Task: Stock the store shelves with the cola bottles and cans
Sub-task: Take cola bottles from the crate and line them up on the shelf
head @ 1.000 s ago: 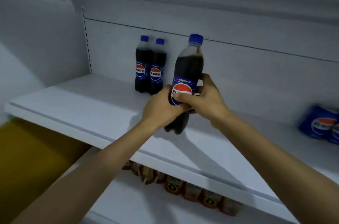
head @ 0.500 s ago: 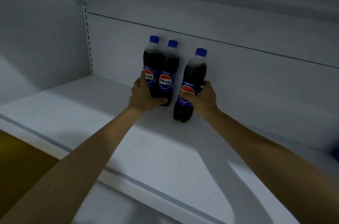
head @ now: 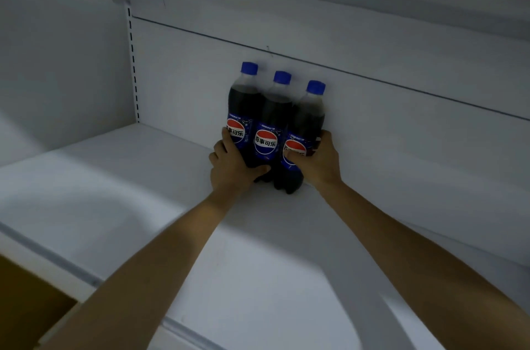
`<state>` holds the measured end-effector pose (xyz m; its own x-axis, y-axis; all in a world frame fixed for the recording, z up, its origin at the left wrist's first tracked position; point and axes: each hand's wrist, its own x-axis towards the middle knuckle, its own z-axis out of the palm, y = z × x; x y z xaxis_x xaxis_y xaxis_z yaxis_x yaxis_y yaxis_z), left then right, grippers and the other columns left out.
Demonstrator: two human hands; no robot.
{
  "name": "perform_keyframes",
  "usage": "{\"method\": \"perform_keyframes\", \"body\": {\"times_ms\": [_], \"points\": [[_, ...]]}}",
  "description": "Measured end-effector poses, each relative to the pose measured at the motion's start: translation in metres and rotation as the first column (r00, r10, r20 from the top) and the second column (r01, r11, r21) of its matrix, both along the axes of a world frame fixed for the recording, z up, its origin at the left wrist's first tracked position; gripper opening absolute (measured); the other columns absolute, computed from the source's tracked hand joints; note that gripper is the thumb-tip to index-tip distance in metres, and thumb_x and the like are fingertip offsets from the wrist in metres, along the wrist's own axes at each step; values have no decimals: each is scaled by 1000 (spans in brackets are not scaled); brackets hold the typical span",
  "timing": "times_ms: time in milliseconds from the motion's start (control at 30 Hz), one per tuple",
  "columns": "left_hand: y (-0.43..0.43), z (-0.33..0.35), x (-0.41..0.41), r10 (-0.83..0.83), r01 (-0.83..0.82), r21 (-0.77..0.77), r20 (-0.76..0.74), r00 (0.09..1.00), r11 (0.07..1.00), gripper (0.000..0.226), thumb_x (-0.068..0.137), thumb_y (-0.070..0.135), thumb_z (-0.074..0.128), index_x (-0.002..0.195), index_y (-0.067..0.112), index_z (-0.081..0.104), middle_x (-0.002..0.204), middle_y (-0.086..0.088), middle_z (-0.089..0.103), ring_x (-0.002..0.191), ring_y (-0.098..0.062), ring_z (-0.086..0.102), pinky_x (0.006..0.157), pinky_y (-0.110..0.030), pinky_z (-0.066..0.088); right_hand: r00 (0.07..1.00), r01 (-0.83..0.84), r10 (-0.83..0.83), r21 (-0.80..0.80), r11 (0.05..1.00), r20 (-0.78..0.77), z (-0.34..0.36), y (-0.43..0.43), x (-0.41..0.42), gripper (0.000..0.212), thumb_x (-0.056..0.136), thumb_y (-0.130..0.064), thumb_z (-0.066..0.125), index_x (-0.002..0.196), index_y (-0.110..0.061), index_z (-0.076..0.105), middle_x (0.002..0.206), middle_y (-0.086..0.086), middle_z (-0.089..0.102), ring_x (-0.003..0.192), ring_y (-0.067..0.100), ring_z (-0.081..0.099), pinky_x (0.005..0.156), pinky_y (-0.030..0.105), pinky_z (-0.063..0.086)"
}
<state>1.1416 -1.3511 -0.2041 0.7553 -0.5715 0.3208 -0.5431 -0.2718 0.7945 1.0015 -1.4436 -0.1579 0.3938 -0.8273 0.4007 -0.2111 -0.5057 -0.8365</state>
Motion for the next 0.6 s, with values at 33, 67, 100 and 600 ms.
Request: {"method": "perform_keyframes", "body": {"times_ms": [33,67,100,600], "points": [[-1,-1,0,7,-7,-6,1,1000,1000,124,63,46,84,151,15,3,147,-14,28,133,-36,29,101,-51,38,1000,4,-4,-11,1000,14,-2,1,0,69,72,-16,83,129,-8,45,124,10,60,102,18,60,85,32,53],[-1,-1,0,9,-9,-13,0,1000,1000,124,63,46,84,151,15,4,146,-14,29,133,-35,29,101,-50,38,999,6,-5,-17,1000,38,-3,1,0,68,72,-15,84,127,-7,46,124,10,59,104,20,61,87,34,54],[-1,-1,0,9,-9,-18,0,1000,1000,123,63,45,84,151,15,4,146,-14,29,132,-35,29,101,-50,38,998,7,-5,-21,1000,63,-5,1,-2,67,71,-14,84,126,-8,46,123,10,59,104,21,61,87,34,54],[1,1,0,-14,13,-47,-27,1000,999,125,61,41,87,151,12,5,145,-14,29,131,-36,29,104,-47,33,998,46,-46,-7,999,-53,-41,5,-5,62,74,-17,83,124,-5,49,123,12,60,107,20,59,85,25,47]]}}
